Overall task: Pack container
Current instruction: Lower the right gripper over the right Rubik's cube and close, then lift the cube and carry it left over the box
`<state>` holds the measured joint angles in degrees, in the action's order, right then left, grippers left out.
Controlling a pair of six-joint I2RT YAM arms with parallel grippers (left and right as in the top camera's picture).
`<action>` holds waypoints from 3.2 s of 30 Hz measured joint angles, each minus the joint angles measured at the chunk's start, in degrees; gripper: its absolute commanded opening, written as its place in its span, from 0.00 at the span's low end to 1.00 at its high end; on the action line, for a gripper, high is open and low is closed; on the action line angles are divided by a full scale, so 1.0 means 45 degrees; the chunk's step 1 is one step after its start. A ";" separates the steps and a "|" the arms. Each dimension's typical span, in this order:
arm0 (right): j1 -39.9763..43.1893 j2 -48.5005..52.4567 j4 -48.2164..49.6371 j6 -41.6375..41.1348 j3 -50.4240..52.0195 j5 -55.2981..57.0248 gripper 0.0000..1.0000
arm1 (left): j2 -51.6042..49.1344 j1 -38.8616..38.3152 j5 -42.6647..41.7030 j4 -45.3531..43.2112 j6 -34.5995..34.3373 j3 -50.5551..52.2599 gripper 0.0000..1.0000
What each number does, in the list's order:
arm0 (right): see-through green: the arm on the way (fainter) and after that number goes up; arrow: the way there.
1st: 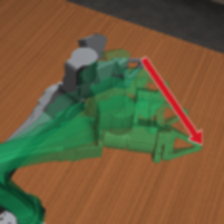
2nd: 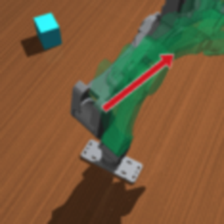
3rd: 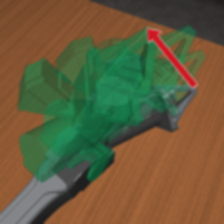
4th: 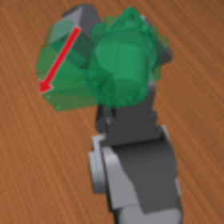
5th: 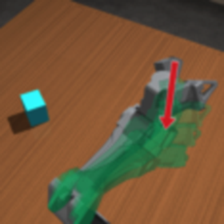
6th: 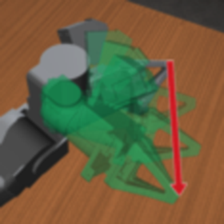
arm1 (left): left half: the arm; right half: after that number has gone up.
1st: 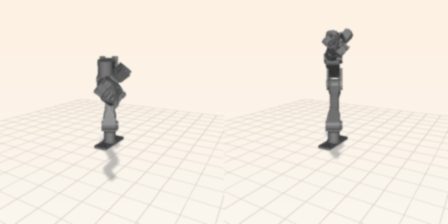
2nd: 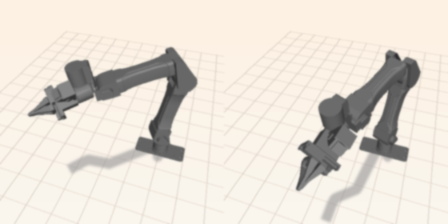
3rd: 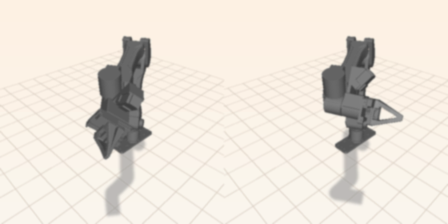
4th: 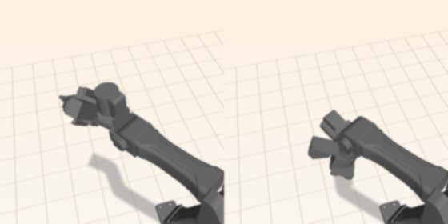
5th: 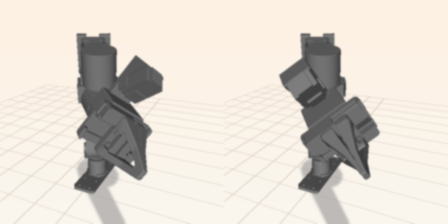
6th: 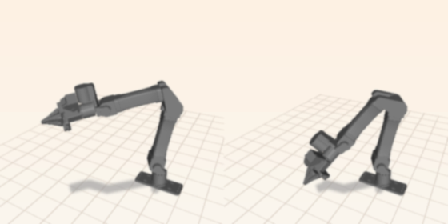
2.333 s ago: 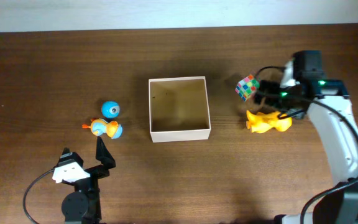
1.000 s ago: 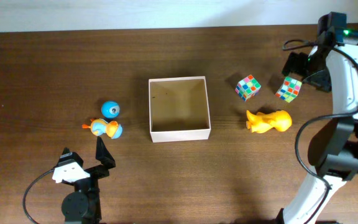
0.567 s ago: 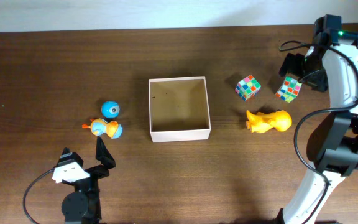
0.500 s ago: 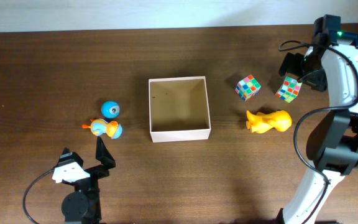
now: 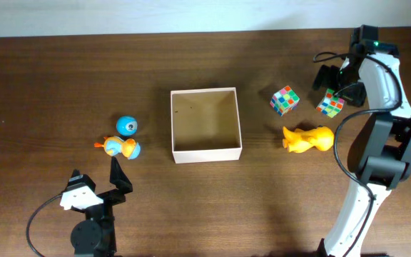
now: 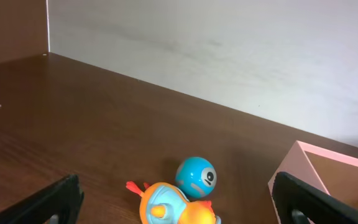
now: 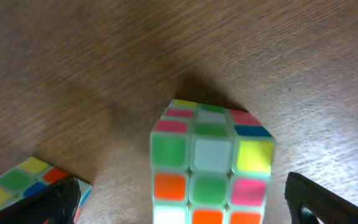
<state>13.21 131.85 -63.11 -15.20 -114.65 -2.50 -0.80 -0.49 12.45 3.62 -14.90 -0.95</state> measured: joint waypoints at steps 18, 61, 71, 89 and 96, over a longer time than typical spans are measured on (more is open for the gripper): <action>0.0000 0.0957 0.0432 -0.0005 0.0000 -0.0034 0.87 | 0.0005 0.0000 0.0000 0.0000 0.0000 0.0000 0.99; 0.0000 0.0991 0.0117 0.0034 0.0073 0.0253 0.55 | 0.0005 0.0000 -0.0005 0.0000 0.0000 0.0000 0.99; 0.0000 0.1171 -0.1263 0.0068 -0.1205 0.0248 0.54 | 0.0005 0.0000 0.0000 0.0000 0.0000 0.0000 0.99; 0.0000 0.1171 -0.4469 0.0782 -0.6698 -0.1481 0.54 | 0.0005 0.0000 0.0000 0.0000 -0.0005 0.0000 0.99; -0.0102 0.1171 -0.4998 0.1613 -0.7567 -0.4930 0.54 | 0.0005 0.0000 -0.0005 0.0000 0.0000 0.0000 0.99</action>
<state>12.75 137.12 -85.60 -7.94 -148.70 -24.69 -0.78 -0.49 12.43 3.62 -14.90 -0.95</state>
